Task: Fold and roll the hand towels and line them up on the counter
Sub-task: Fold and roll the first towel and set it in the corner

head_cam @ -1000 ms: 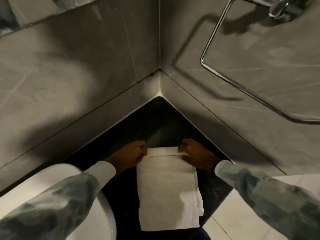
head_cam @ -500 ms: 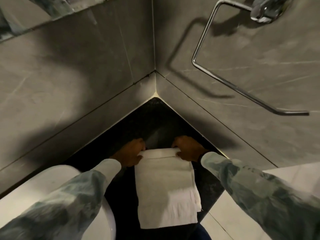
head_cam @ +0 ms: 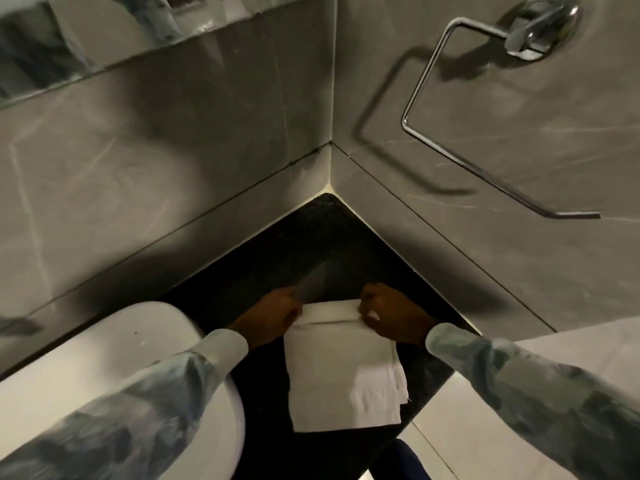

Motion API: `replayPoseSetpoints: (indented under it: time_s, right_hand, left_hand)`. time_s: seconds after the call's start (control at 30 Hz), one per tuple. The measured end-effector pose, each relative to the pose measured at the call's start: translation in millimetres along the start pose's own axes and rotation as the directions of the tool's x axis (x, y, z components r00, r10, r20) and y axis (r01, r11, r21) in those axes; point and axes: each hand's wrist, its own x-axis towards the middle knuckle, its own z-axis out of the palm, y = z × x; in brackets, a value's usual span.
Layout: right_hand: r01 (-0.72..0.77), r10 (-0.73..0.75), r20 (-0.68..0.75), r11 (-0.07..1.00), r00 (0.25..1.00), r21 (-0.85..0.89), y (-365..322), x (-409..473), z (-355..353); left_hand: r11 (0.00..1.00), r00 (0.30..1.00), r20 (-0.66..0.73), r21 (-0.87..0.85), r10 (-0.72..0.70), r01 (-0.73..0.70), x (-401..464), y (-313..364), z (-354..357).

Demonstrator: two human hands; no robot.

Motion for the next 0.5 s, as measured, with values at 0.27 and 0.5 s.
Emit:
replayPoseSetpoints:
  time_s: [0.27, 0.5]
  right_hand:
    - [-0.363, 0.323, 0.224, 0.916, 0.919, 0.170, -3.4, 29.6, -15.8]
    - [-0.199, 0.202, 0.098, 0.979, 0.975, -0.036, -25.7, -3.6, -1.6]
  left_hand:
    - [0.950, 0.945, 0.147, -0.070, -0.293, 0.306, 15.7, -4.2, 3.1]
    - [0.970, 0.978, 0.008, 0.126, -0.210, 0.207, -0.3, 15.4, 18.9]
